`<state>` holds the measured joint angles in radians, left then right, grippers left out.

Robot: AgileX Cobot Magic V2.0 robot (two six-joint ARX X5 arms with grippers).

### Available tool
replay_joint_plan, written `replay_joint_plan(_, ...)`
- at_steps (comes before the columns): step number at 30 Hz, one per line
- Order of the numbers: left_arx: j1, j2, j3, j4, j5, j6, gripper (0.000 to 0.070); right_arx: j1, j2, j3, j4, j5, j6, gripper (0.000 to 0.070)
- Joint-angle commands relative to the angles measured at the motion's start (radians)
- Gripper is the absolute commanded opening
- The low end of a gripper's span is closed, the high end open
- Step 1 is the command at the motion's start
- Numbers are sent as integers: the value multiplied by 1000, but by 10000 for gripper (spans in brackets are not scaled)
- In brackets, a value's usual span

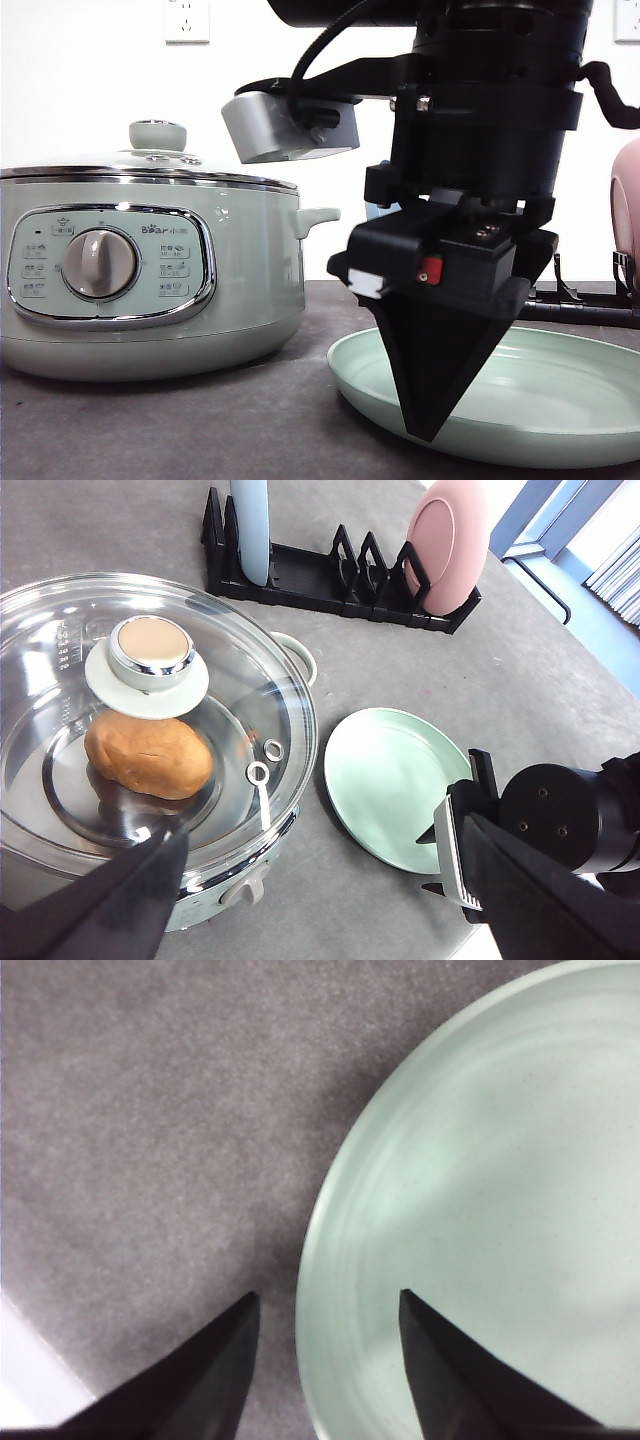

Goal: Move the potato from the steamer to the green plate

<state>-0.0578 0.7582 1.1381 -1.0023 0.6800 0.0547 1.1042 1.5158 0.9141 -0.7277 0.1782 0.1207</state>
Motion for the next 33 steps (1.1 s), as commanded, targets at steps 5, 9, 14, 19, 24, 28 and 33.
replay_joint_plan(5, -3, 6, 22, 7, 3, 12, 566, 2, -40, 80, -25, 1, 4, 287)
replay_joint_plan(9, -3, 6, 22, 6, 3, 12, 566, -16, -103, 165, -69, -4, -8, 287)
replay_joint_plan(14, -3, 6, 22, 5, 3, 11, 566, -59, -206, 267, -109, -29, -18, 287)
replay_joint_plan(19, -3, 6, 22, 4, 3, 11, 566, -118, -316, 339, -112, -89, -27, 287)
replay_joint_plan(24, -3, 6, 22, 4, 3, 11, 566, -194, -407, 406, -111, -167, -32, 287)
replay_joint_plan(28, -3, 6, 22, 5, 3, 7, 566, -258, -465, 432, -115, -303, -28, 287)
replay_joint_plan(33, -3, 7, 22, 3, 0, 4, 566, -325, -490, 433, -203, -496, -33, 287)
